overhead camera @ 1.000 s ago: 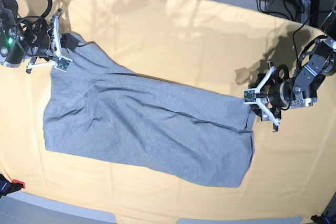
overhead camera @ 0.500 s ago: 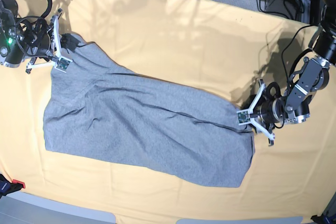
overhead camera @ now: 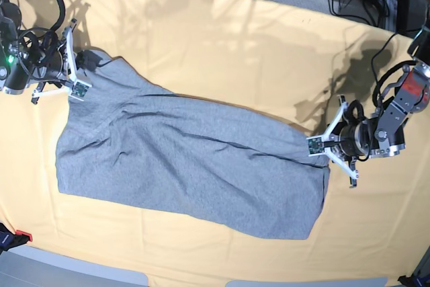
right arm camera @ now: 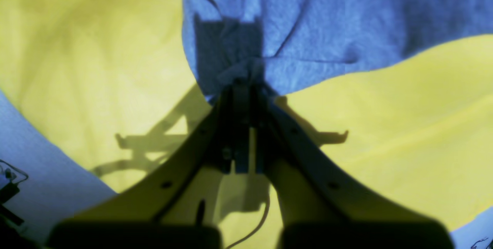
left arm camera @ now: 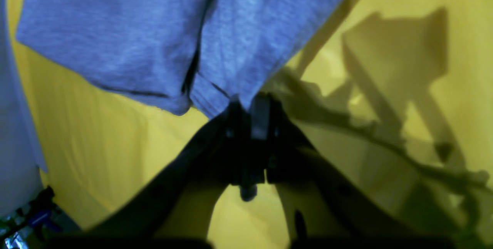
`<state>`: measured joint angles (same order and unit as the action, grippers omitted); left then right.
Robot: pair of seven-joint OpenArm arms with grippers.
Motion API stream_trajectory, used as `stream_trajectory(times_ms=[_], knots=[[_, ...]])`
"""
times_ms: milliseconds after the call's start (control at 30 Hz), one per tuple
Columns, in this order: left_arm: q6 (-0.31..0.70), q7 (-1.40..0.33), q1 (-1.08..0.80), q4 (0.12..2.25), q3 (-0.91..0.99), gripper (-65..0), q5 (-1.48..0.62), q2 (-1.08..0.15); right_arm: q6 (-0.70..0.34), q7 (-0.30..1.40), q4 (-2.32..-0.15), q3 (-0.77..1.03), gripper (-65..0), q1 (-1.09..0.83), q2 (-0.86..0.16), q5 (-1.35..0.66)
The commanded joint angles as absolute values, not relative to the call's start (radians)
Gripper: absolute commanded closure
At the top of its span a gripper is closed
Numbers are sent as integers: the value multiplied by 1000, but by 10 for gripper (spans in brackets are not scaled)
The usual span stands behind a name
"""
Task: Layout the t-shirt on the table in an organized manner, then fold the t-shirt properly
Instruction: 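Lift the shirt with both grippers and swing it away, laying it flat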
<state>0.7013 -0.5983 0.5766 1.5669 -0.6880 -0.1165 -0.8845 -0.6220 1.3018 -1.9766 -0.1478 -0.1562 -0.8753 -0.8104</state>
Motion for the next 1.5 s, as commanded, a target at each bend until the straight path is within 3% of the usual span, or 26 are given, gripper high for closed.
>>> stream_trajectory(times_ms=[0,233,400,733,833,1100,1467], knots=[[698,-596,602,1581,-676,0,-115,-916,-629,1303,-1988,-131,0,-138,-899,-807],[698,-609,601,1602,-676,0,-242,-1008,-646,1380,-2037,-82,0,-136,-901,-816],[698,-707,598,1752,-676,0,-391,-1103,-697,1396,-2098,-38,0,-201,-918,-921],[698,-768,518,2008,-676,0,-598,-1306,-669,1396,-2260,235,0,-566,-947,-927],[698,-768,493,2053,-676,0,-625,-1348,-671,1396,-2337,331,0,-699,-941,-1010],[698,-773,437,2103,-676,0,-673,-1391,-689,1396,-2356,479,0,-946,-820,-1183],[698,-1296,355,2207,-676,0,-1106,-1468,-688,1396,-2356,479,0,-976,-759,-1093]])
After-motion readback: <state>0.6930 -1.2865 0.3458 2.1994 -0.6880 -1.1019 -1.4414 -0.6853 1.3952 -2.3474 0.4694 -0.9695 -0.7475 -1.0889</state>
